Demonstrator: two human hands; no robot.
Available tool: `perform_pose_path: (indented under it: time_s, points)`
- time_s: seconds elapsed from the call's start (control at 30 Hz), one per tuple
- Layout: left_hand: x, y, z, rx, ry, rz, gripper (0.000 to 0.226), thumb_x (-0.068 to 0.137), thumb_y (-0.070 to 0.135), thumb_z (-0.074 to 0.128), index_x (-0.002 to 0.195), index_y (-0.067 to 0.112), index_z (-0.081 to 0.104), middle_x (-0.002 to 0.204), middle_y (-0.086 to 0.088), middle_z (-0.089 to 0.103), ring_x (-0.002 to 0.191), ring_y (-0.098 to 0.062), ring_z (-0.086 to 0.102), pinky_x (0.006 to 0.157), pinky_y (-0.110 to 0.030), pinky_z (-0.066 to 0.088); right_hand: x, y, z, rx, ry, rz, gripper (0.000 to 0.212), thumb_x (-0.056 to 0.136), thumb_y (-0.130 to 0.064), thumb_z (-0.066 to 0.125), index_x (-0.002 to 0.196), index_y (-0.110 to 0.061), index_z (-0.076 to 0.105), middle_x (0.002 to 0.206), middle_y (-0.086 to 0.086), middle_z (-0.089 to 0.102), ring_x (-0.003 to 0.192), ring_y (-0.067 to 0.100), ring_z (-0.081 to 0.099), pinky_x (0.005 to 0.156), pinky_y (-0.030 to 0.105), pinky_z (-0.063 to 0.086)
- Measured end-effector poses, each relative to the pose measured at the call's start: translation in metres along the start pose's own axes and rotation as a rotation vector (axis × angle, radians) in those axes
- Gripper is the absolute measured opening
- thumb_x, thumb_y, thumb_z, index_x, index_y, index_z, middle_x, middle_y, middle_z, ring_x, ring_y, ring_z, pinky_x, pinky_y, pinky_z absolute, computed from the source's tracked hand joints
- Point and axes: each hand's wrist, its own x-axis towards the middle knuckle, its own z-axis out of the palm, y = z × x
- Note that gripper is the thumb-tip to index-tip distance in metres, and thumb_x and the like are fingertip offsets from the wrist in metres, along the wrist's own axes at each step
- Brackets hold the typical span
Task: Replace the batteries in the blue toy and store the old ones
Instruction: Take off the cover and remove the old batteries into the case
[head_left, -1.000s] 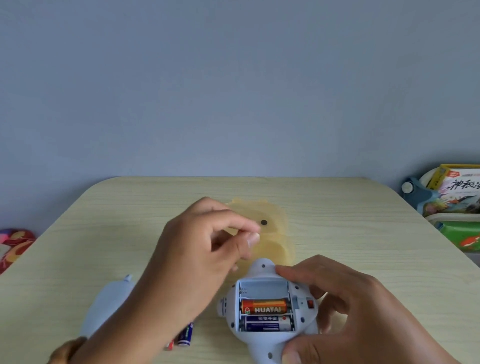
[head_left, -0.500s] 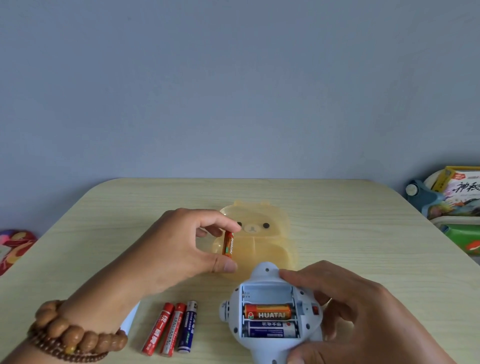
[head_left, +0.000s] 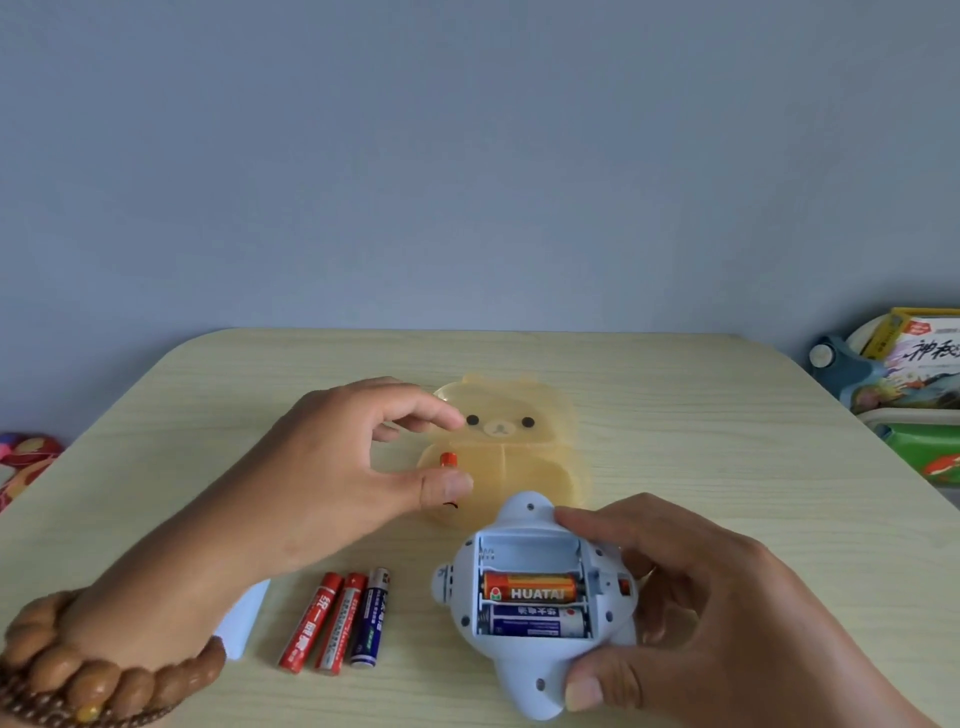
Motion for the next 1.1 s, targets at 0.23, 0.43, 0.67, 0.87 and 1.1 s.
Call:
perform_pose_path:
  time_s: [0.23,0.43,0.67,0.87,1.1]
  points:
    - [-0.043,0.055,0.032,0.118,0.089,0.168,0.029,0.064,0.059,0.06,0.09,0.047,0.058,0.1,0.027,0.055,0.095,0.011,0.054,0.068,-0.009,0.044,-0.001,-0.004,0.002,0.003,0.026,0.007,0.073,0.044,-0.042,0.098,0.112,-0.049,0.071,0.101,-0.018,0.07,0.077,0.004,0.069,0.061,0.015,0.055]
    - [-0.046,0.051,0.053,0.128,0.11,0.102,0.025,0.06,0.056,0.058,0.082,0.046,0.053,0.103,0.029,0.046,0.089,0.013,0.049,0.058,-0.007,0.037,-0.003,-0.002,0.002,-0.025,0.021,-0.007,0.076,0.044,-0.054,0.091,0.116,-0.042,0.071,0.102,-0.022,0.067,0.073,-0.002,0.065,0.06,0.006,0.046]
    - [-0.046,0.03,0.039,-0.002,-0.043,0.212,0.059,0.059,0.079,0.066,0.112,0.056,0.051,0.12,0.032,0.048,0.112,0.015,0.051,0.078,-0.008,0.047,-0.003,-0.005,0.001,-0.051,0.035,0.041,0.075,0.044,-0.054,0.091,0.115,-0.048,0.068,0.102,-0.023,0.067,0.072,0.003,0.064,0.059,0.01,0.049]
    - [-0.053,0.019,0.039,-0.078,-0.048,0.154,0.08,0.048,0.073,0.078,0.123,0.058,0.053,0.125,0.034,0.048,0.115,0.014,0.052,0.086,-0.017,0.049,-0.003,-0.019,-0.003,-0.032,-0.017,0.164,0.071,0.047,-0.061,0.087,0.113,-0.059,0.061,0.105,-0.029,0.066,0.079,0.001,0.067,0.07,0.019,0.056]
    - [-0.054,0.025,0.047,-0.07,0.064,0.157,0.074,0.044,0.073,0.077,0.114,0.052,0.064,0.112,0.026,0.056,0.101,0.005,0.062,0.075,-0.013,0.049,0.01,-0.054,0.02,-0.357,0.178,0.247,0.056,0.056,-0.077,0.044,0.101,-0.046,0.05,0.093,-0.023,0.064,0.081,-0.002,0.064,0.071,0.021,0.054]
